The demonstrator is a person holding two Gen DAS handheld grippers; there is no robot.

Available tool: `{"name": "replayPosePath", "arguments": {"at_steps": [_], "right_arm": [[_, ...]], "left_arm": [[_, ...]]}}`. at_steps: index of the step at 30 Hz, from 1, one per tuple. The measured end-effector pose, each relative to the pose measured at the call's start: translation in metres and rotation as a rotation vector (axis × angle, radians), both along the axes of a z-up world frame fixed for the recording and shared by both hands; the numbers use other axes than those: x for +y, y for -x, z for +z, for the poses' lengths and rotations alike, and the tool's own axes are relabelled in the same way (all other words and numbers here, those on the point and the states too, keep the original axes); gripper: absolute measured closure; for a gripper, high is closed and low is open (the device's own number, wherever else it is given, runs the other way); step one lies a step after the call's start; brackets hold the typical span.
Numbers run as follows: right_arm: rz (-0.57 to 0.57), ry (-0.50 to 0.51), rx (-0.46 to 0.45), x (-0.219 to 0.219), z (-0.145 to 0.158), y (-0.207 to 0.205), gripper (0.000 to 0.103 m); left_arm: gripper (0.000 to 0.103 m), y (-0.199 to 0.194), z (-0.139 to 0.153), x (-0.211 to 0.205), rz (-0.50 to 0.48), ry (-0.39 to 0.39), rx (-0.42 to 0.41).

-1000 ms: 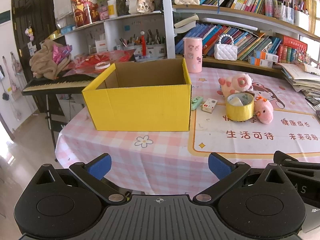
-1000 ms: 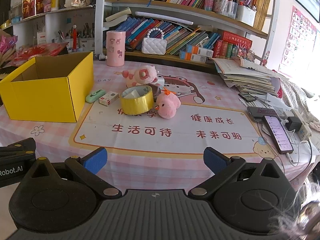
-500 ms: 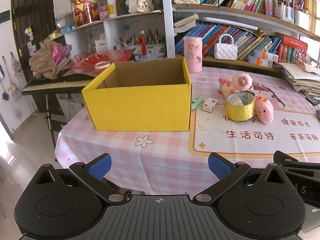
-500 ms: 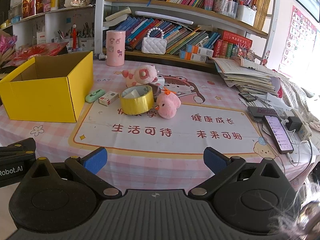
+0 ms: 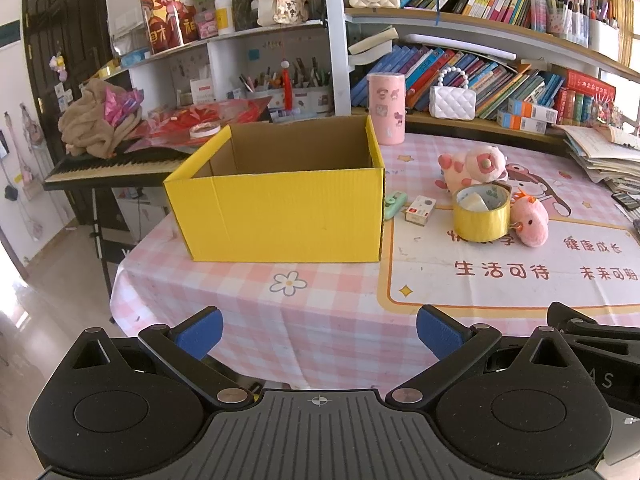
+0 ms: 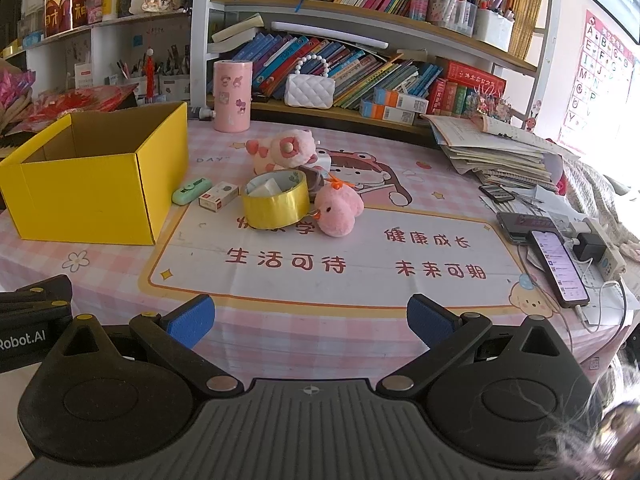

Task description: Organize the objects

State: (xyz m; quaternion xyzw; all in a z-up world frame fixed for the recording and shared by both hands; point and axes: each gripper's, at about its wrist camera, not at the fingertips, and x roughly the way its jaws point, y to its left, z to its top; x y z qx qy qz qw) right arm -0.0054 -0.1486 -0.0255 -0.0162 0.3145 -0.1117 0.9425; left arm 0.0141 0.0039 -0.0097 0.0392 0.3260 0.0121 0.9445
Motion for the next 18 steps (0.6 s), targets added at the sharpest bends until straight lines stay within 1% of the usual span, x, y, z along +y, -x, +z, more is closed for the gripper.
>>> {"name": "replayPosePath", "arguments": {"at_steps": [18], "right_arm": [[0.000,0.000,0.003,0.0009,-0.0010,-0.0005,0.000]], "left_arm": [[0.000,0.0005,-0.0003,0.0038,-0.002,0.005,0.008]]}}
